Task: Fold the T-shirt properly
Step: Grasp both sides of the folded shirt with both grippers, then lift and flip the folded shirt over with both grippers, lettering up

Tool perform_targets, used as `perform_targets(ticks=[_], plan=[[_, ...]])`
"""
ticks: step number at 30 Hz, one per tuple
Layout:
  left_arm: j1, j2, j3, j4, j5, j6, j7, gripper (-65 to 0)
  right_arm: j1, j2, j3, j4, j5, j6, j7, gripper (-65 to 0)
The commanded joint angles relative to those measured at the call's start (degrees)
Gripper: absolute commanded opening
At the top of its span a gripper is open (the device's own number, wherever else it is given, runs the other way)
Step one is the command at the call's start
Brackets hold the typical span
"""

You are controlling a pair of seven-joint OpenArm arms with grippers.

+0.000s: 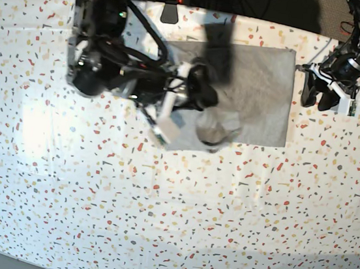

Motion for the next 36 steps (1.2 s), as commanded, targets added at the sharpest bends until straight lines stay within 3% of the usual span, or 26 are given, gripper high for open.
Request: perform_targets(ticks=[1, 6, 10, 19, 27, 36], plan=[[0.2, -0.5, 0.7, 0.4, 0.3, -0.3, 2.1, -38.0, 1.3, -1.4, -1.5, 1.2, 0.0, 0.3, 1.9, -65.0], [0.2, -0.5, 3.6, 0.4, 0.3, -0.3, 4.0, -38.0, 2.2, -7.2, -7.3, 1.2, -9.4, 0.3, 3.7, -65.0], [0.2, -0.5, 5.2, 0.4, 0.3, -0.3, 4.0, -38.0, 2.2, -9.8, -10.6, 0.9, -10.6, 0.3, 4.6, -65.0], [0.1, -0.7, 6.3, 0.4, 1.0, -0.3, 3.8, -38.0, 2.1, -9.9, -15.1, -2.2, -10.5, 0.3, 5.7, -65.0], [0.2, -0.6, 6.3, 0.4, 1.8, -0.3, 3.8, -38.0, 2.5, -9.9, -16.4, -9.7, -10.4, 0.3, 14.6, -65.0], [0.2, -1.6, 6.2, 0.7, 1.7, -0.2, 3.8, -37.9, 8.5, -9.9, -22.2, -16.4, -10.5, 0.3, 15.2, -65.0]])
